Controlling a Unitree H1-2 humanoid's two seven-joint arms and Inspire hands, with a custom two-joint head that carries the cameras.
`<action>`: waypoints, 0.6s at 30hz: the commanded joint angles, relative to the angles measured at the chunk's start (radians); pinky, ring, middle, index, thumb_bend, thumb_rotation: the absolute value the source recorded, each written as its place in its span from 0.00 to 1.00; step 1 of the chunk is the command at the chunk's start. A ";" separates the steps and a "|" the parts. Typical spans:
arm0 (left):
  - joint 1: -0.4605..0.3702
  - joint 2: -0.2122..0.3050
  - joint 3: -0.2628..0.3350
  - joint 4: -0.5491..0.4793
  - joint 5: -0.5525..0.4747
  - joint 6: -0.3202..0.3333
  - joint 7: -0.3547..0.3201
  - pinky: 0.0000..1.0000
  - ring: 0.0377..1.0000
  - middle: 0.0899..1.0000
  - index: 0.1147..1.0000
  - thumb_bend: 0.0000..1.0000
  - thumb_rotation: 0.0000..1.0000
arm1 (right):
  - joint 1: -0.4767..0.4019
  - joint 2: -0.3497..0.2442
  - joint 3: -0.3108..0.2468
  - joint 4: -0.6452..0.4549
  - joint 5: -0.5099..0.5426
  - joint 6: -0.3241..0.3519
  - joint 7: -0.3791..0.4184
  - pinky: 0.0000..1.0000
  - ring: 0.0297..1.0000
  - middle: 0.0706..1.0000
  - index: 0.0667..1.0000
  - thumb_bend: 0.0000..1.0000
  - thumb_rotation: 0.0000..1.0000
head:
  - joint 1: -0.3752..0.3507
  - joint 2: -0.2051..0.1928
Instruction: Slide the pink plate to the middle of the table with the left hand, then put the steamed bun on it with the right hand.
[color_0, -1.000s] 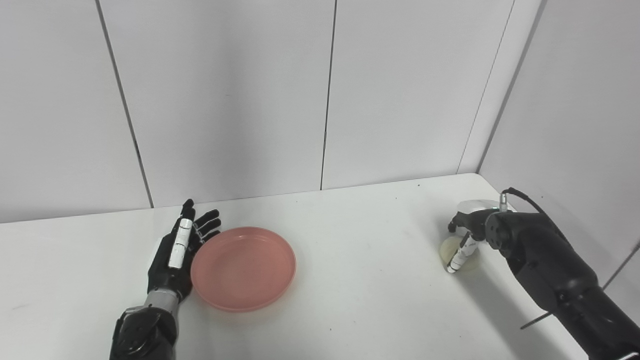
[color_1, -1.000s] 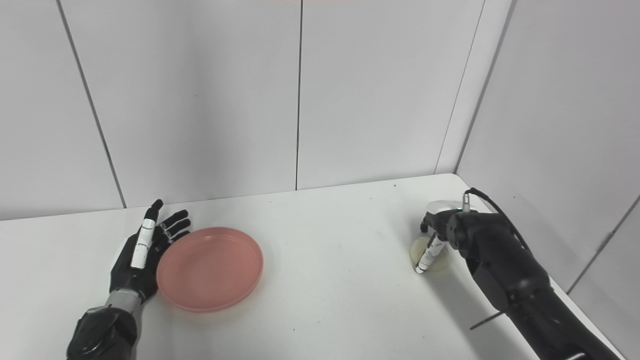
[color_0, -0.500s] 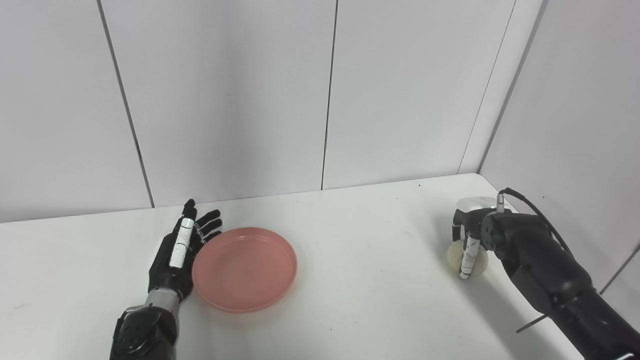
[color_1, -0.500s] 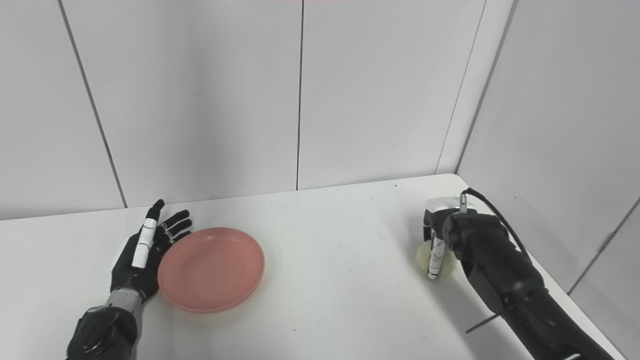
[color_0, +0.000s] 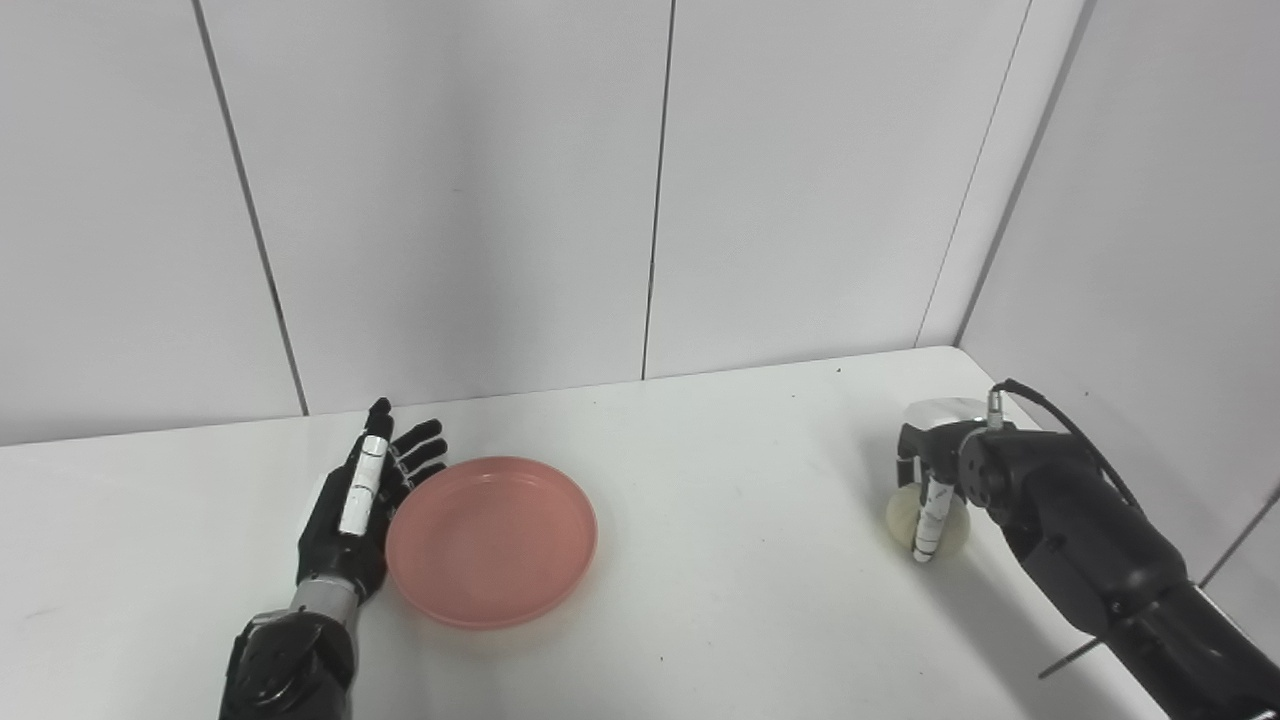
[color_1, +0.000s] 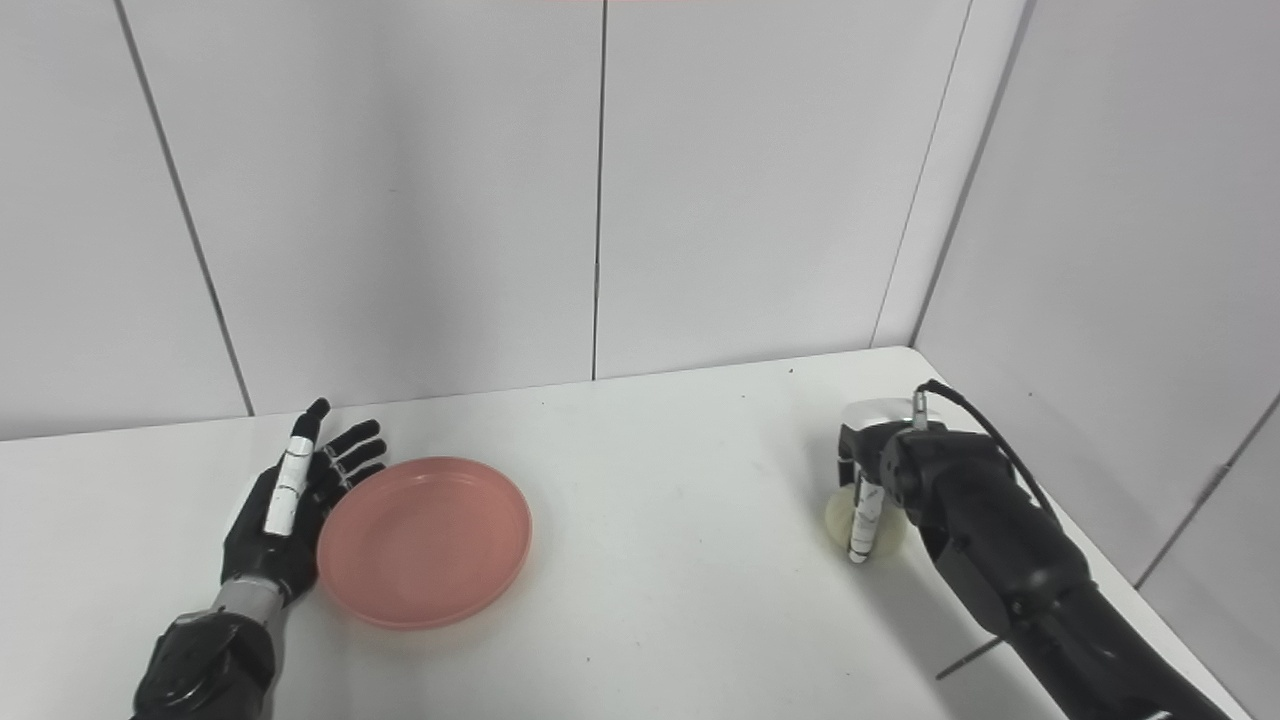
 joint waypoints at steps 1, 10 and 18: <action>-0.012 -0.001 -0.005 0.000 0.010 0.011 0.003 0.75 0.77 0.76 0.98 0.83 0.78 | -0.041 -0.035 -0.027 -0.072 0.008 -0.001 -0.008 0.21 0.36 0.45 0.51 0.51 0.00 | 0.003 0.000; -0.010 -0.013 -0.007 -0.008 0.013 0.016 0.016 0.74 0.75 0.74 0.99 0.77 0.78 | -0.060 -0.028 -0.047 -0.265 -0.013 0.007 0.010 0.25 0.37 0.39 0.49 0.52 0.00 | 0.035 0.003; -0.014 -0.025 -0.010 -0.001 0.016 0.008 0.018 0.74 0.76 0.76 1.00 0.76 0.79 | -0.150 0.023 -0.022 -0.338 0.000 -0.010 0.048 0.24 0.34 0.40 0.51 0.51 0.00 | 0.112 0.002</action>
